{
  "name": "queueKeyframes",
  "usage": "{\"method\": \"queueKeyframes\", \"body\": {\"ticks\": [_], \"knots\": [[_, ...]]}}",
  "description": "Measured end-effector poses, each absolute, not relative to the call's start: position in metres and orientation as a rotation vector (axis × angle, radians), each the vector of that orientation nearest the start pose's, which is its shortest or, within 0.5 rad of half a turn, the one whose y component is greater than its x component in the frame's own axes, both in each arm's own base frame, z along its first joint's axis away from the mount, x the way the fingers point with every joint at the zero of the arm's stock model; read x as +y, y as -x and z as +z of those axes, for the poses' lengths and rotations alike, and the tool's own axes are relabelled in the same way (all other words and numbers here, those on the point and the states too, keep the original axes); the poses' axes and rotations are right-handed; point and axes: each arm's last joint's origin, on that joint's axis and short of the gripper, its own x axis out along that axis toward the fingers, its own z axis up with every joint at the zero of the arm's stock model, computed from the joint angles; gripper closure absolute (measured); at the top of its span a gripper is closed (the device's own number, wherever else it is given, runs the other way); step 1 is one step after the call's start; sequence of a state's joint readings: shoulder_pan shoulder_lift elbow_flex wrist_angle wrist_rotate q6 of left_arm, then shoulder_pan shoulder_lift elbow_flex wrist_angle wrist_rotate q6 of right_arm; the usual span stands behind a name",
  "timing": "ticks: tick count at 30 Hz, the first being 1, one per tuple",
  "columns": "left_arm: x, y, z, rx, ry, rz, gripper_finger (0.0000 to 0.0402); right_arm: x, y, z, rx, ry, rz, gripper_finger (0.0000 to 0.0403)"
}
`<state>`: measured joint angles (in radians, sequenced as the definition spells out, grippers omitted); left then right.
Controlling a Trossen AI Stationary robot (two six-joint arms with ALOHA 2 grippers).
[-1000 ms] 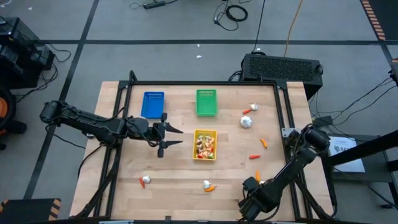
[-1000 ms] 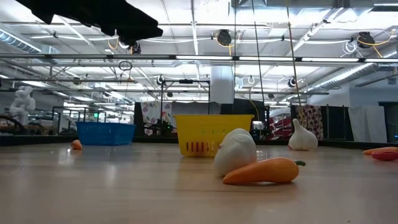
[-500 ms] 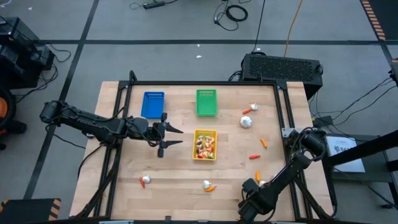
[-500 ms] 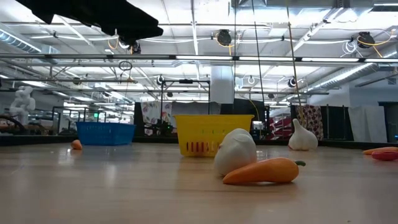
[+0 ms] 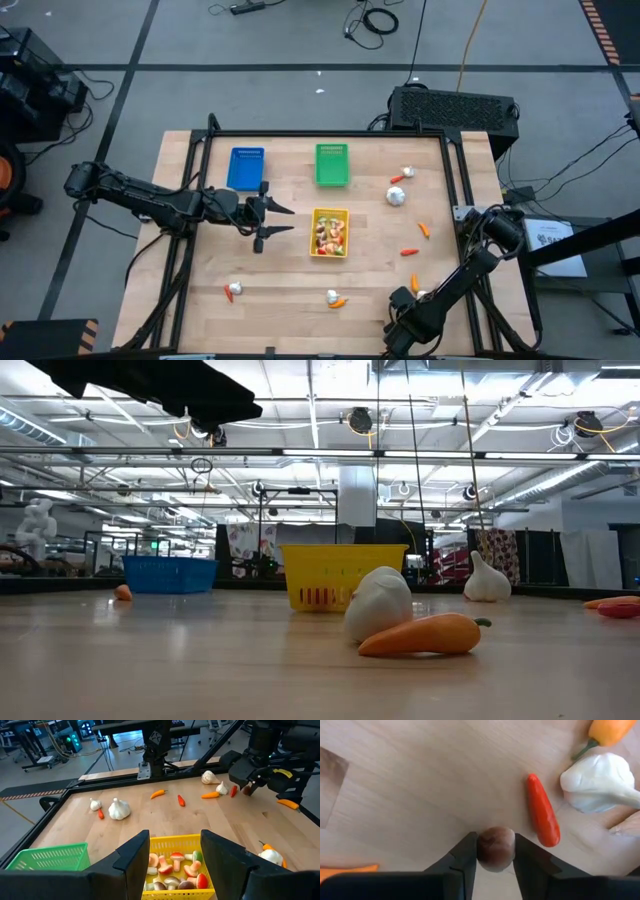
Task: Sort produce into baskets
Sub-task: Put the brown mushroom into the yellow bin
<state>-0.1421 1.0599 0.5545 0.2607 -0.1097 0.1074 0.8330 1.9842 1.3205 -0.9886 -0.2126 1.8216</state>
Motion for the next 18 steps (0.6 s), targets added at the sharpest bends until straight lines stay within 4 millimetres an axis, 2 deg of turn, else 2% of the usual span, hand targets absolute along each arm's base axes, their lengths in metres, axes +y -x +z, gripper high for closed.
{"method": "queueKeyframes", "body": {"ticks": [4, 10, 14, 18], "knots": [[-0.029, -0.226, 0.244, 0.241, -0.138, -0.046, 0.0217, 0.261, -0.229, 0.149, 1.663, -0.771, -0.8, 0.0319], [-0.029, -0.226, 0.244, 0.244, -0.115, -0.045, 0.0217, 0.253, -0.234, 0.166, 1.631, -0.793, -0.734, 0.0325], [-0.03, -0.226, 0.244, 0.249, -0.112, -0.064, 0.0217, 0.242, -0.243, 0.181, 1.493, -0.762, -0.66, 0.0323], [-0.03, -0.226, 0.244, 0.248, -0.112, -0.072, 0.0217, 0.223, -0.264, 0.194, 1.273, -0.686, -0.594, 0.0323]]}}
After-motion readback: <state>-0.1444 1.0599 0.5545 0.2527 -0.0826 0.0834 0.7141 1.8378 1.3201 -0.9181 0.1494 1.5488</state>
